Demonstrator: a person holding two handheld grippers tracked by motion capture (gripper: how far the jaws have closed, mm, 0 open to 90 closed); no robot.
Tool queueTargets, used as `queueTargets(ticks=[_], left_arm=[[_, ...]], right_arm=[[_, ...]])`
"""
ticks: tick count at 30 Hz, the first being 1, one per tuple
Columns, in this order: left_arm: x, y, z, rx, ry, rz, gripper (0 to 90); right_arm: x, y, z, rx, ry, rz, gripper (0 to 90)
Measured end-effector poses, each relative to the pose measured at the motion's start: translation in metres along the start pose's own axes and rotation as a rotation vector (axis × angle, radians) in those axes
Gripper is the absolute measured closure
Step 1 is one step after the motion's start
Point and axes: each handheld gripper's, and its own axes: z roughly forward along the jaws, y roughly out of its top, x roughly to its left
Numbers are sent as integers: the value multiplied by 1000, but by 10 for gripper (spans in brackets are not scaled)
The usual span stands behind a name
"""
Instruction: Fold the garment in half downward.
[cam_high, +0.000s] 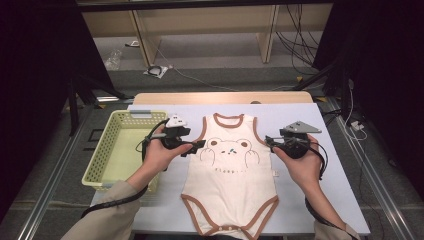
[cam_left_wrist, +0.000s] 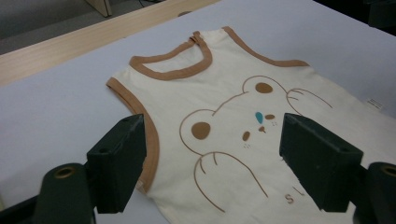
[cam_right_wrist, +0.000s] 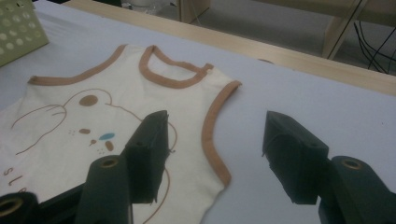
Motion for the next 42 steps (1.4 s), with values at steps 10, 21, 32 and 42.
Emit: queueTargets(ticks=[10,21,32,42], left_arm=[[22,23,29,33,45,-18,260],[38,39,65,63,64,-50,315],[56,40,90,98,117,-86,333],[71,36,107,125,151,-118,363]], right_arm=[[-11,16,31,36,-1,15,426],[-21,30,73,97,1,45,458],[-25,40,108,142,-10,62,468],[-30,45,134,187,-29,78,480]])
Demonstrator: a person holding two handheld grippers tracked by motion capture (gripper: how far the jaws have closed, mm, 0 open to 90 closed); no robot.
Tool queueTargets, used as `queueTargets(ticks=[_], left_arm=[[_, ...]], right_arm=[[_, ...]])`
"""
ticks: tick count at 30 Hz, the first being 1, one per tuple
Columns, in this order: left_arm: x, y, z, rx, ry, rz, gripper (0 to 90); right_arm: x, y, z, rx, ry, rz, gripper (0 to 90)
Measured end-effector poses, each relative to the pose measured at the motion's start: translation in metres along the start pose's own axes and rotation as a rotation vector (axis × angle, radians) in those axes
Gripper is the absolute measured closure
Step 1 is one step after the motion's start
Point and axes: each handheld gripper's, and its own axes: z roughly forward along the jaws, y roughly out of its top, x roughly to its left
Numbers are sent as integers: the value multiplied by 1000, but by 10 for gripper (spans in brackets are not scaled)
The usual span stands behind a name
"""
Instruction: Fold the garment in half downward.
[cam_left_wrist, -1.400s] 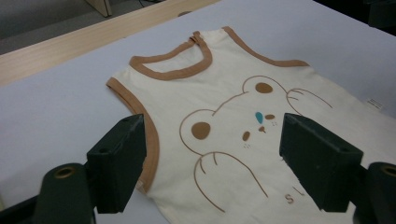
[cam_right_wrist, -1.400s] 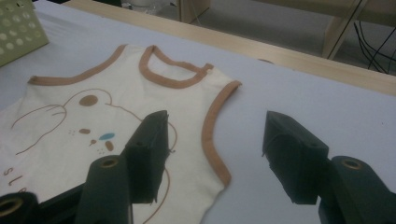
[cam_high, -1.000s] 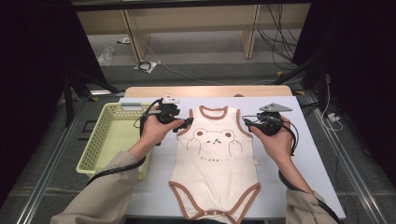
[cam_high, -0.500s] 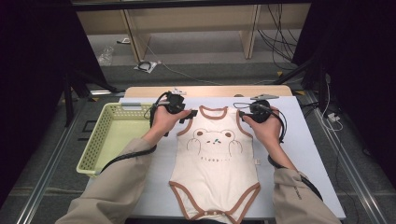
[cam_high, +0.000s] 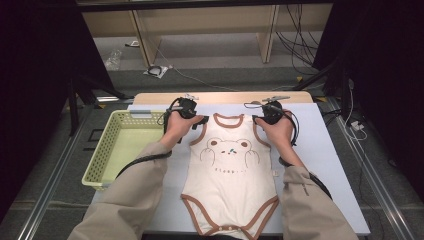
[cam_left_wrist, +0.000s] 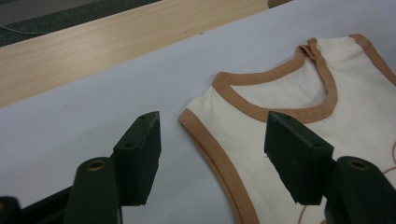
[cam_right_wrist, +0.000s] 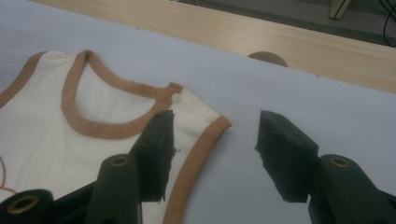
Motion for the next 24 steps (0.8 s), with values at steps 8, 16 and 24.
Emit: queueTargets(ticks=[8,16,24], left_arm=[[6,-1,10,-7,27,-20,395],[9,-1,19,16,33,-17,408],[8,-1,31,34,35,-17,424]], right_arm=[[-1,5,16,33,-23,-5,497],[-5,5,28,63,-34,19,522],[-5,5,36,78,-32,19,534]])
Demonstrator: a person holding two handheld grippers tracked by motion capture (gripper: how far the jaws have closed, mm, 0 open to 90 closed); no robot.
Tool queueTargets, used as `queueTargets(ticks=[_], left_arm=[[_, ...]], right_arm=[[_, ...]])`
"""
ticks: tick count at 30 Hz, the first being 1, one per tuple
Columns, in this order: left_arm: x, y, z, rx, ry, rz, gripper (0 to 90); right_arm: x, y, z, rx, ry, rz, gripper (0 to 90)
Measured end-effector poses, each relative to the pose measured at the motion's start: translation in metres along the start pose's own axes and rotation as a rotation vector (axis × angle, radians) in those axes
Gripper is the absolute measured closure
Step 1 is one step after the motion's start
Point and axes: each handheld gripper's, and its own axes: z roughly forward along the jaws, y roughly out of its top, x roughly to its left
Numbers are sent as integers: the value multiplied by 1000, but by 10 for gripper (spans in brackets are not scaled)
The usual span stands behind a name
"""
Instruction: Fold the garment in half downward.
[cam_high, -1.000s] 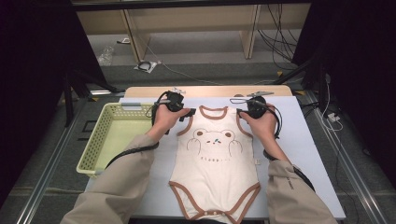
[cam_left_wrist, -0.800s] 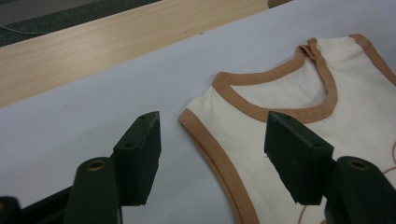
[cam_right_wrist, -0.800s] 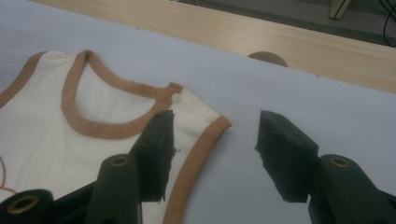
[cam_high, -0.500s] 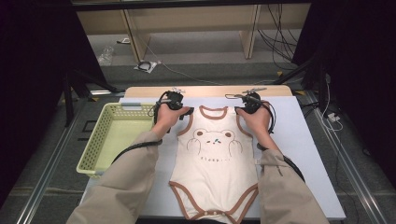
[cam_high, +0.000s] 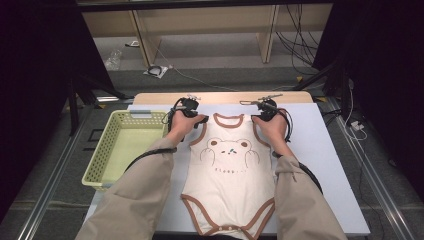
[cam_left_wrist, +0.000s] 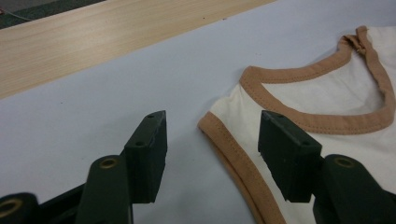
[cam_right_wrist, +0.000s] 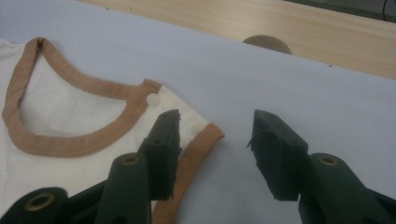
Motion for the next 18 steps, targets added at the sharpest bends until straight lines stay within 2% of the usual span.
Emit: queueTargets(ticks=[10,18], left_arm=[[-1,-4,12,28,2,-21,445],[1,-4,14,24,17,1,477]], right_arm=[[0,-1,7,9,-15,2,572],[2,-2,13,20,-12,6,597]])
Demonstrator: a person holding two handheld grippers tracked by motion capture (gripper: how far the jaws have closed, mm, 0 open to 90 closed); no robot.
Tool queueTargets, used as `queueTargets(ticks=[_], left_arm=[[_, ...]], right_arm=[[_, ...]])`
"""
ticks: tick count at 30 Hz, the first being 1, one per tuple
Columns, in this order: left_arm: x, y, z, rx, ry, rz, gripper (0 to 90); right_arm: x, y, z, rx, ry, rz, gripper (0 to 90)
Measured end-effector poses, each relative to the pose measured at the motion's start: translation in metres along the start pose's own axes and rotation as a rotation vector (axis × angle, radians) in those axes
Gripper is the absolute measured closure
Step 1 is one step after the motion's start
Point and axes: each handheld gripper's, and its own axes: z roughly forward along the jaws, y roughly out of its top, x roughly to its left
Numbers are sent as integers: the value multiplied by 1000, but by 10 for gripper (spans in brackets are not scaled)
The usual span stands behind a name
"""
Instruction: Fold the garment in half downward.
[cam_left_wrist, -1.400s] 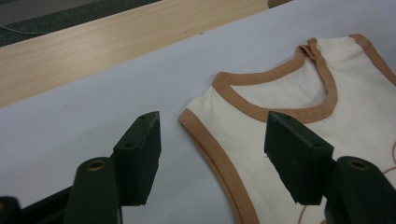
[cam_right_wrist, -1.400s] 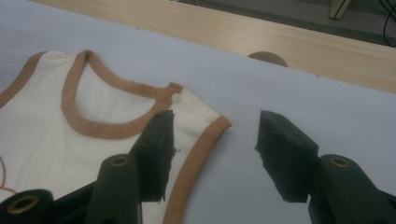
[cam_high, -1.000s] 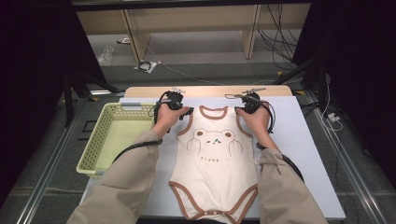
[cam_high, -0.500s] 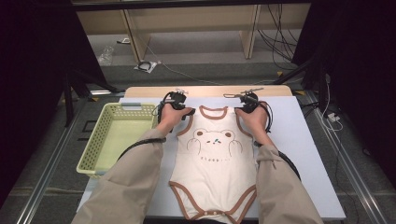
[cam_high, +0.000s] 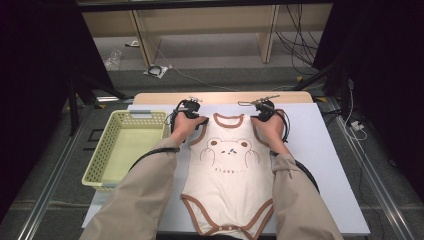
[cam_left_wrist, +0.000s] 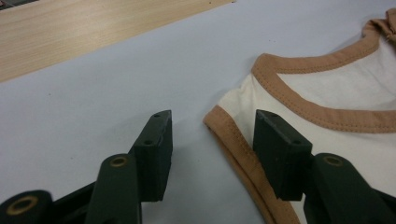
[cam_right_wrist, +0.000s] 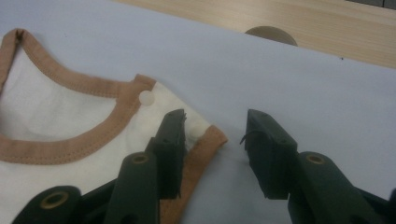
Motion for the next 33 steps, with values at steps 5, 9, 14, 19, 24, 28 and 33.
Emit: queueTargets(ticks=[5,9,14,19,24,28,33], left_arm=[[-1,0,1,-3,2,26,502],[-4,0,1,-4,-1,42,550],[-9,1,2,-3,-2,50,631],[-12,2,2,3,-3,48,724],[-15,3,2,10,-10,27,828],[-17,4,3,8,-1,9,859],[-15,2,2,-10,-9,-28,866]], right_arm=[[1,-1,3,-2,3,5,632],[1,-3,3,-10,34,16,719],[4,-3,3,-5,34,21,780],[3,-3,3,0,49,50,806],[6,-1,2,16,32,41,828],[8,-1,2,12,24,43,832],[9,-2,2,-4,14,45,836]])
